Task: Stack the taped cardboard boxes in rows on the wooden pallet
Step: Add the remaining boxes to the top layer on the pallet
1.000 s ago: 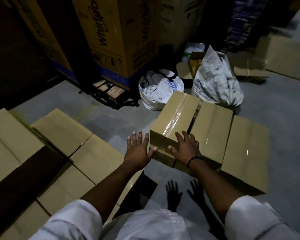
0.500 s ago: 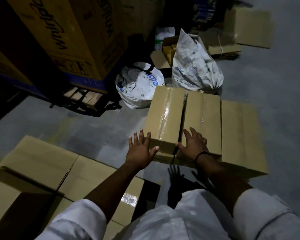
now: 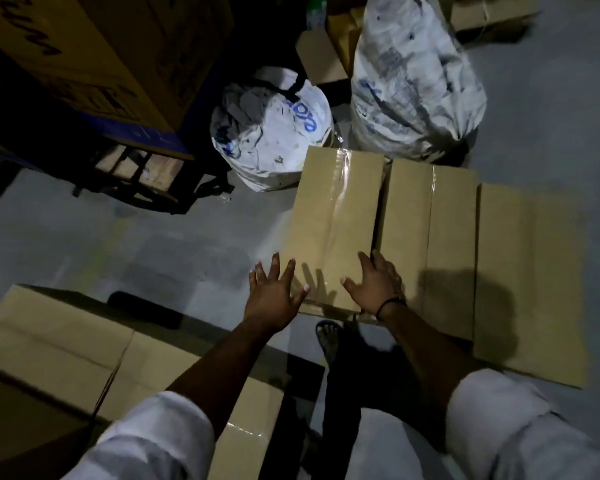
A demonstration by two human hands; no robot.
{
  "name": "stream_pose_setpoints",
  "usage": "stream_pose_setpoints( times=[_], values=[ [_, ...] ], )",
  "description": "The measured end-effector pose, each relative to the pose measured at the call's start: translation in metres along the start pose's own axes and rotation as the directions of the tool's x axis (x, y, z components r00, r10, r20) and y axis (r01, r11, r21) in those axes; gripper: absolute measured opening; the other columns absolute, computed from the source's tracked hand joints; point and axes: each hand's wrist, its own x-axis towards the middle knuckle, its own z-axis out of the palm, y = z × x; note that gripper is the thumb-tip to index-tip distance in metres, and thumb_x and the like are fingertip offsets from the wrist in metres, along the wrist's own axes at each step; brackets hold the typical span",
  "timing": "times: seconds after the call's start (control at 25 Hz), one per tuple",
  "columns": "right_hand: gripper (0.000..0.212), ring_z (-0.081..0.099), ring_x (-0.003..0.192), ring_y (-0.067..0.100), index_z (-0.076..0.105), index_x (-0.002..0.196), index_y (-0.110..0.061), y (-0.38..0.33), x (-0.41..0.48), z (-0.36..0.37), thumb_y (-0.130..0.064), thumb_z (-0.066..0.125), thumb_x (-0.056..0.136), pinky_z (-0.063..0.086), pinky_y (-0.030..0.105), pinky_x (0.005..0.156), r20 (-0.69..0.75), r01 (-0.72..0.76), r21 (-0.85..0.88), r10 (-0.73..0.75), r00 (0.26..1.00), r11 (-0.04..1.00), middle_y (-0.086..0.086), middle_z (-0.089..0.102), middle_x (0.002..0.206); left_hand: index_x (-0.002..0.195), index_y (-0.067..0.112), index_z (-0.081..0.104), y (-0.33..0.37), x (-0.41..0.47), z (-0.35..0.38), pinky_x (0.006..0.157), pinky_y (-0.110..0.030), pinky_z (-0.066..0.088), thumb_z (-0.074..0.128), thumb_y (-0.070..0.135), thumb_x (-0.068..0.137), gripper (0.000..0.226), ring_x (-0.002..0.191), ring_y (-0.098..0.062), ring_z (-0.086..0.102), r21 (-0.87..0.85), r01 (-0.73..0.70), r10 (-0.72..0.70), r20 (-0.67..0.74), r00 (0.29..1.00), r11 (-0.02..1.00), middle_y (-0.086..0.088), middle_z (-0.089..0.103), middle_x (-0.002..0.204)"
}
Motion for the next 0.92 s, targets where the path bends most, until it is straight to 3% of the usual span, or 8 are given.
stream_pose_setpoints(
  times=[0.28, 0.4, 0.48, 0.6, 0.8, 0.92],
  values=[
    [0.082, 0.017, 0.154, 0.03, 0.026, 0.161, -0.021, 0.006, 0.118, 0.023, -0.053, 0.063, 0.095, 0.027, 0.039, 0.121, 0.087, -0.082, 0.13, 0.071, 0.994, 0.988, 0.008, 0.006, 0.171, 0.16, 0.028, 0.029, -0.004, 0.15, 0.027, 0.124, -0.063, 0.005, 0.039, 0.063, 0.102, 0.069, 0.154, -0.048, 0.006, 0.035, -0.055, 0.053, 0.064, 0.997, 0.998, -0.006, 0.016, 0.171],
    [0.091, 0.01, 0.157, 0.028, 0.02, 0.163, -0.021, 0.014, 0.157, 0.028, -0.054, 0.067, 0.093, 0.021, 0.037, 0.124, 0.142, -0.079, 0.151, 0.057, 0.988, 0.985, 0.005, -0.004, 0.172, 0.159, 0.03, 0.028, -0.013, 0.201, 0.048, 0.121, -0.068, 0.009, 0.049, 0.061, 0.1, 0.07, 0.153, -0.051, 0.003, -0.014, -0.031, 0.032, 0.14, 0.99, 0.999, -0.007, 0.007, 0.172],
    [0.097, 0.007, 0.157, 0.026, 0.02, 0.164, -0.023, 0.018, 0.173, 0.032, -0.055, 0.072, 0.089, 0.022, 0.041, 0.126, 0.151, -0.043, 0.137, 0.022, 0.988, 0.99, 0.001, -0.013, 0.171, 0.158, 0.033, 0.029, -0.018, 0.219, 0.058, 0.119, -0.067, 0.024, 0.055, 0.058, 0.098, 0.069, 0.151, -0.051, 0.01, -0.108, 0.005, 0.009, 0.133, 0.991, 0.994, -0.005, -0.003, 0.172],
    [0.101, 0.004, 0.158, 0.023, 0.019, 0.163, -0.032, 0.018, 0.185, 0.039, -0.058, 0.076, 0.083, 0.021, 0.049, 0.126, 0.117, -0.016, 0.167, -0.004, 0.993, 0.986, -0.005, -0.019, 0.17, 0.154, 0.036, 0.04, -0.02, 0.226, 0.066, 0.109, -0.056, 0.042, 0.061, 0.053, 0.097, 0.063, 0.144, -0.048, 0.027, -0.233, 0.013, -0.012, 0.005, 1.0, 0.972, -0.002, -0.003, 0.172],
    [0.115, 0.015, 0.154, 0.036, 0.014, 0.162, -0.04, -0.01, 0.163, 0.034, -0.083, 0.068, 0.07, 0.025, 0.055, 0.122, 0.08, -0.045, 0.103, 0.037, 0.996, 0.994, -0.009, -0.009, 0.171, 0.148, 0.049, 0.044, -0.023, 0.195, 0.05, 0.108, -0.056, 0.038, 0.061, 0.07, 0.085, 0.068, 0.141, -0.047, 0.028, -0.211, 0.016, -0.029, -0.06, 0.998, 0.977, 0.002, 0.005, 0.172],
    [0.114, 0.018, 0.153, 0.035, 0.017, 0.162, -0.039, -0.049, 0.132, 0.017, -0.088, 0.063, 0.069, 0.022, 0.057, 0.119, 0.014, 0.049, 0.036, -0.05, 0.999, 0.998, -0.01, -0.003, 0.171, 0.144, 0.051, 0.048, -0.033, 0.142, 0.023, 0.109, -0.052, 0.033, 0.054, 0.082, 0.082, 0.069, 0.141, -0.042, 0.026, -0.252, 0.073, -0.118, -0.168, 0.979, 0.965, 0.007, 0.009, 0.172]
  ],
)
